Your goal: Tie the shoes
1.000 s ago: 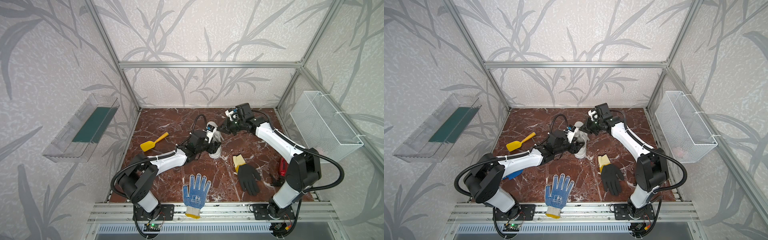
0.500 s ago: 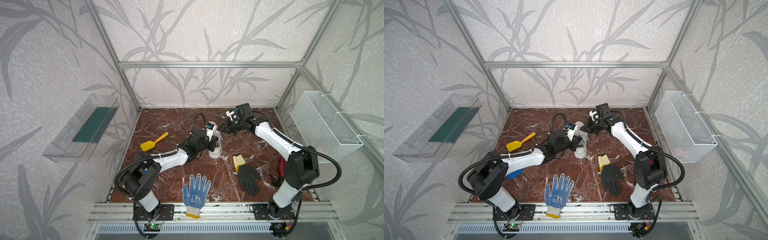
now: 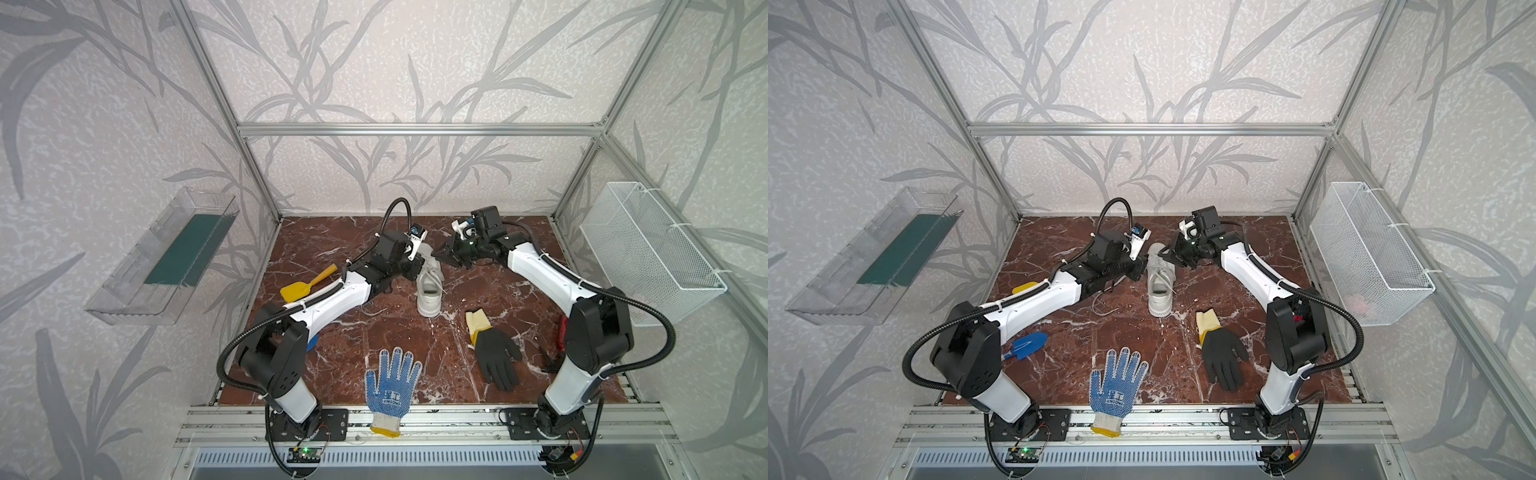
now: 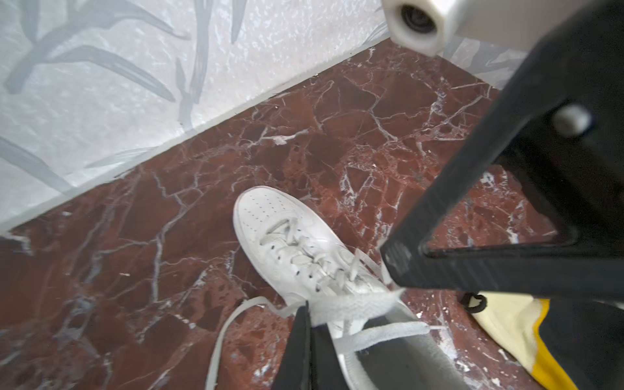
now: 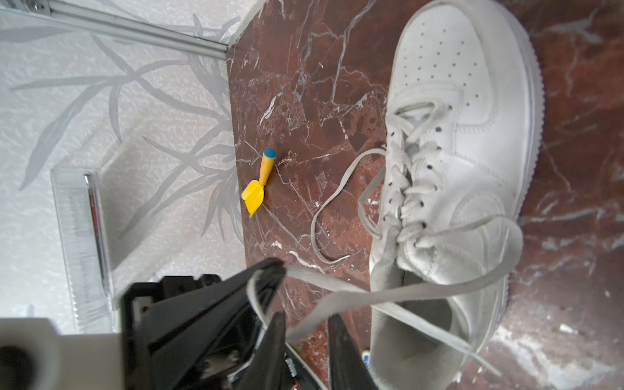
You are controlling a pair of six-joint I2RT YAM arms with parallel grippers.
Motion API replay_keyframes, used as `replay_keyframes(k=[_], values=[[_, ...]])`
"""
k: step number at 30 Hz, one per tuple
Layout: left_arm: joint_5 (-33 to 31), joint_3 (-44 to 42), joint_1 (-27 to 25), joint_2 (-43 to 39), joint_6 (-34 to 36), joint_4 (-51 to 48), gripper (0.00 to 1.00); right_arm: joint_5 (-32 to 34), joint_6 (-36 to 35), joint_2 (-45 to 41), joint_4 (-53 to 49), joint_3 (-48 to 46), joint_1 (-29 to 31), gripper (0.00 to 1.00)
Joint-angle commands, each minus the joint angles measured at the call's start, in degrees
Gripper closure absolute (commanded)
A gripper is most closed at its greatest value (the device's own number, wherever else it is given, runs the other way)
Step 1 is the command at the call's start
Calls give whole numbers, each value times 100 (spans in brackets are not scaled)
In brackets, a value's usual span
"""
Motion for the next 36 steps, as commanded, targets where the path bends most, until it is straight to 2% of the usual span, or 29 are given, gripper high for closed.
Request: replay_keyframes(k=[1,7,11,15,21,26,33,36], values=[[-89,354,193,203,653,-712,97,-139,256,252,443,48,-67,68],[66,1300,510,786,1166,-1383,97,-322,350,617,650,182,-189,64],[-319,1964,603,1175,1391,-1660,98,-371,330,675,649,185,-334,59],[-198,2614,690,1414,1515,-2033,98,-520,265,686,809,22,-445,53],[-155,3492,771,1790,1691,-2398,98,-381,-709,777,498,-58,-473,49],[-31,4199,766,2001,1778,-2690,98,-427,-1117,826,529,-55,-456,46],[-57,4701,769,2122,1862,-2857,98,135,-1935,1152,1,426,-293,43],[-78,4812,767,2136,1891,-2890,97,253,-2034,1434,-187,695,-193,43]])
